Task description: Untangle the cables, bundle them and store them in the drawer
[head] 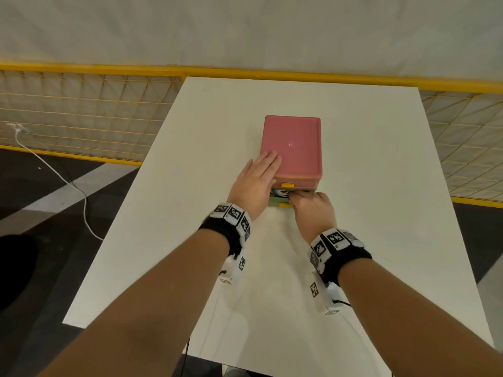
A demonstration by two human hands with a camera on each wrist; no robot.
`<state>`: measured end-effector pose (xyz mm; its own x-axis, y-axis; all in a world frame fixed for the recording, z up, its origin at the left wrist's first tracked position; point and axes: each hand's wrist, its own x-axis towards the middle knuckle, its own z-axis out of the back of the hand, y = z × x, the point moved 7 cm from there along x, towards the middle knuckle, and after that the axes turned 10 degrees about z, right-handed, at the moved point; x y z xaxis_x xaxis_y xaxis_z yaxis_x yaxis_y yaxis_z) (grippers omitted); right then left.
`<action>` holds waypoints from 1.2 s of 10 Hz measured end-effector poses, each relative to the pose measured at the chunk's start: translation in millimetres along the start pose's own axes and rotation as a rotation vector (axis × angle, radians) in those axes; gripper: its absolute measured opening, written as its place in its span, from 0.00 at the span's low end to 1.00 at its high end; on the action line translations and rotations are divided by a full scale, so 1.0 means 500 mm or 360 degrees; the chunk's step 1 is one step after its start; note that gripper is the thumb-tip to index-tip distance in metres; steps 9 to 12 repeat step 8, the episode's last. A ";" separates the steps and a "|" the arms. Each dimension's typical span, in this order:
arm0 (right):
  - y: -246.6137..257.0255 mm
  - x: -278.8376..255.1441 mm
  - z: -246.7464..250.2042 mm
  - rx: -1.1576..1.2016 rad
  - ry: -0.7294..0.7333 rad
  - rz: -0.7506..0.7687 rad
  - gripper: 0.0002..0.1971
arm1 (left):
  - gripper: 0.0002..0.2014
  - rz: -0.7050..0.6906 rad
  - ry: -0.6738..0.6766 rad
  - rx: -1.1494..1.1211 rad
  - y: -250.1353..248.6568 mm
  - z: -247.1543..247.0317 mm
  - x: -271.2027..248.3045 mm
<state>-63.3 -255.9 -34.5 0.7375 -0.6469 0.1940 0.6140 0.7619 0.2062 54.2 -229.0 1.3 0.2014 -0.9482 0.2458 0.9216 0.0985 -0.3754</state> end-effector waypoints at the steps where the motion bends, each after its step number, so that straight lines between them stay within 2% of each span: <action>1: -0.015 -0.028 0.018 0.0277 -0.0381 -0.0155 0.10 | 0.22 0.0058 0.0097 -0.0108 0.013 -0.009 0.008; 2: -0.040 -0.068 0.013 0.0443 -0.0639 -0.0538 0.38 | 0.22 0.0073 0.0066 -0.0154 0.013 -0.006 0.005; 3: -0.052 -0.068 -0.005 0.0579 -0.0695 -0.0786 0.55 | 0.22 0.0077 0.0048 -0.0173 0.015 -0.009 0.006; 5: -0.076 -0.019 -0.023 0.0533 -0.0740 -0.1142 0.66 | 0.22 0.0087 0.0063 -0.0192 0.020 -0.008 0.009; 7: -0.071 -0.016 -0.014 0.0611 -0.0590 -0.0973 0.59 | 0.23 0.0098 0.0126 -0.0223 0.015 -0.006 0.010; 8: -0.071 -0.009 0.020 0.0614 -0.0611 -0.0892 0.52 | 0.23 0.0198 0.0167 -0.0449 0.030 0.015 0.004; 12: -0.071 -0.009 0.020 0.0614 -0.0611 -0.0892 0.52 | 0.23 0.0198 0.0167 -0.0449 0.030 0.015 0.004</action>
